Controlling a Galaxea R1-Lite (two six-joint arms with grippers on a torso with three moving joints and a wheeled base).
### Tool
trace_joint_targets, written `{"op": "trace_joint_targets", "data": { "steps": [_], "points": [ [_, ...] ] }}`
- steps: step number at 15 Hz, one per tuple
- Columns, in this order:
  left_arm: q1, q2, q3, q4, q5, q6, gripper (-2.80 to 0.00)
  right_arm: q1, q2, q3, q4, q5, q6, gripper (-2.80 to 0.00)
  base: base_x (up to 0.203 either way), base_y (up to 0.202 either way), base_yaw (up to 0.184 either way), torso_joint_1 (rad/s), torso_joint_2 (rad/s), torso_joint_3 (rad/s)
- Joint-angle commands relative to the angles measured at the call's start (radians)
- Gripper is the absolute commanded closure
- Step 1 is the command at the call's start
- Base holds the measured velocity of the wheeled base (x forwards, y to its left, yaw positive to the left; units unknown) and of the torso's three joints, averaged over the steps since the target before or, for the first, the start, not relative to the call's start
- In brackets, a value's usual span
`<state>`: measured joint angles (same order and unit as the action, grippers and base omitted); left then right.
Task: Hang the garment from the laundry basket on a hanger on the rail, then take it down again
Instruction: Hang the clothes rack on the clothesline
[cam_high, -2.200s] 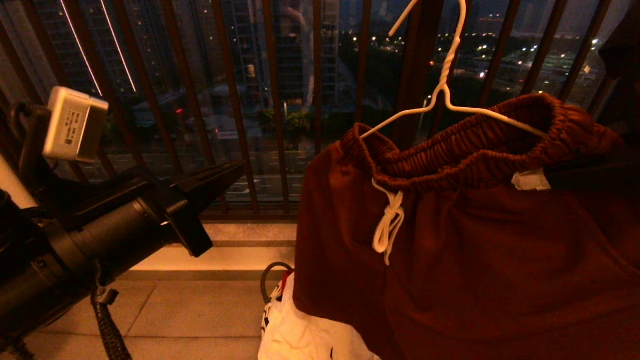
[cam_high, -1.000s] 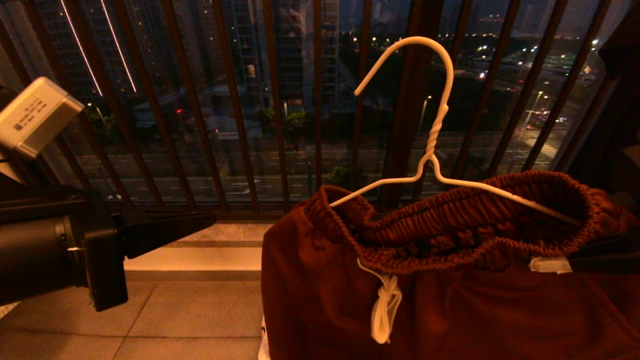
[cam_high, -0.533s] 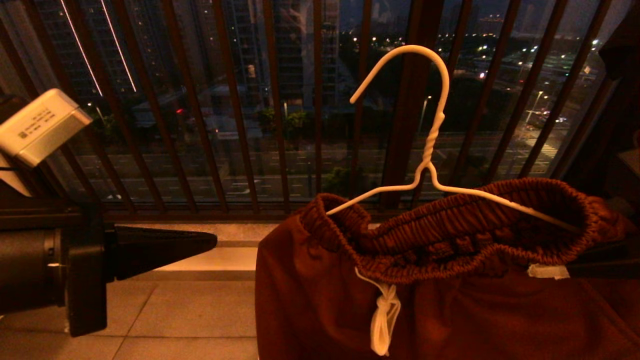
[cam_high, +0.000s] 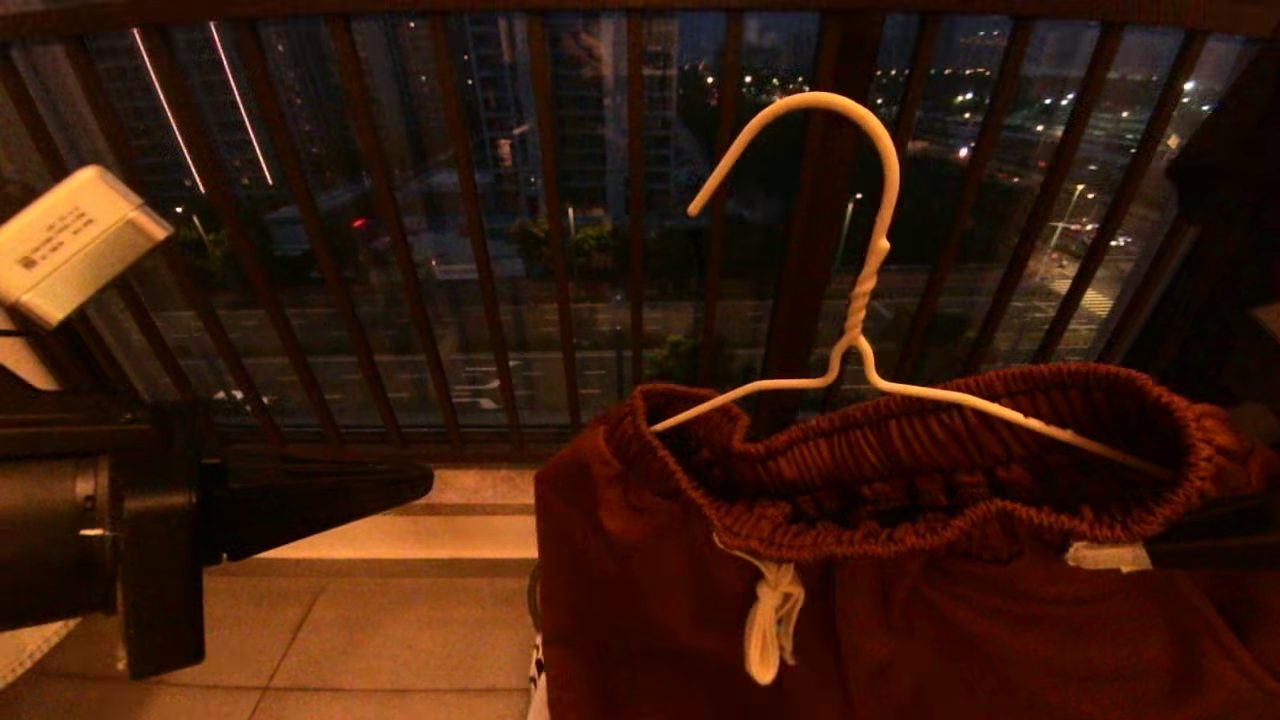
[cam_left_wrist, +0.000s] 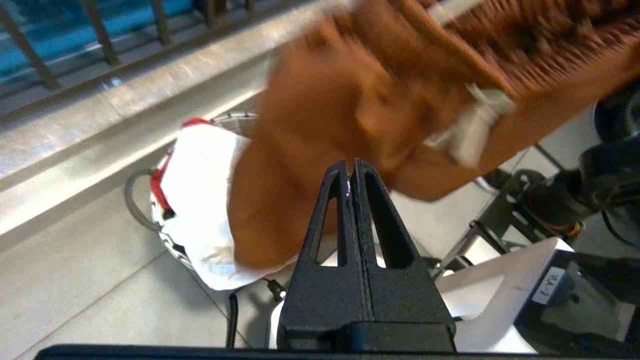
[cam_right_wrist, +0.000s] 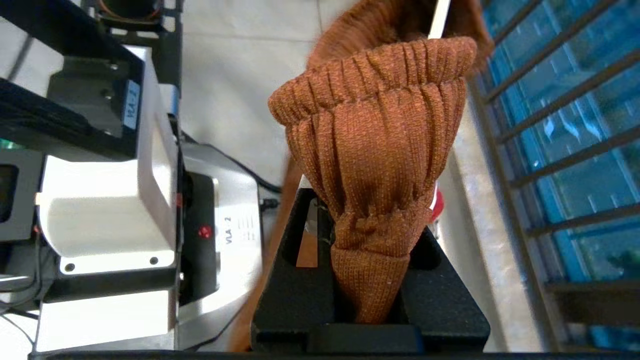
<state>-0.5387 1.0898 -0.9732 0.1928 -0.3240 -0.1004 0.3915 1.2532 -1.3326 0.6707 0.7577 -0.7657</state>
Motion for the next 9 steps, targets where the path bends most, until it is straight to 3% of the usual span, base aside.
{"op": "trace_joint_targets", "data": {
  "steps": [1, 9],
  "points": [
    [-0.001, 0.002, -0.001, 0.002, -0.001, -0.001, 0.00, 0.000, 0.002, 0.001, 0.004, 0.003, -0.006, 0.00, 0.000, 0.000, 0.000, 0.100, -0.49, -0.332],
    [-0.001, -0.025, -0.004, 0.005, -0.006, -0.001, 0.00, 0.001, -0.006, 0.000, 0.004, 0.003, -0.006, 0.00, 0.000, 0.000, 0.000, 0.161, -0.47, -0.317]
  ]
}}
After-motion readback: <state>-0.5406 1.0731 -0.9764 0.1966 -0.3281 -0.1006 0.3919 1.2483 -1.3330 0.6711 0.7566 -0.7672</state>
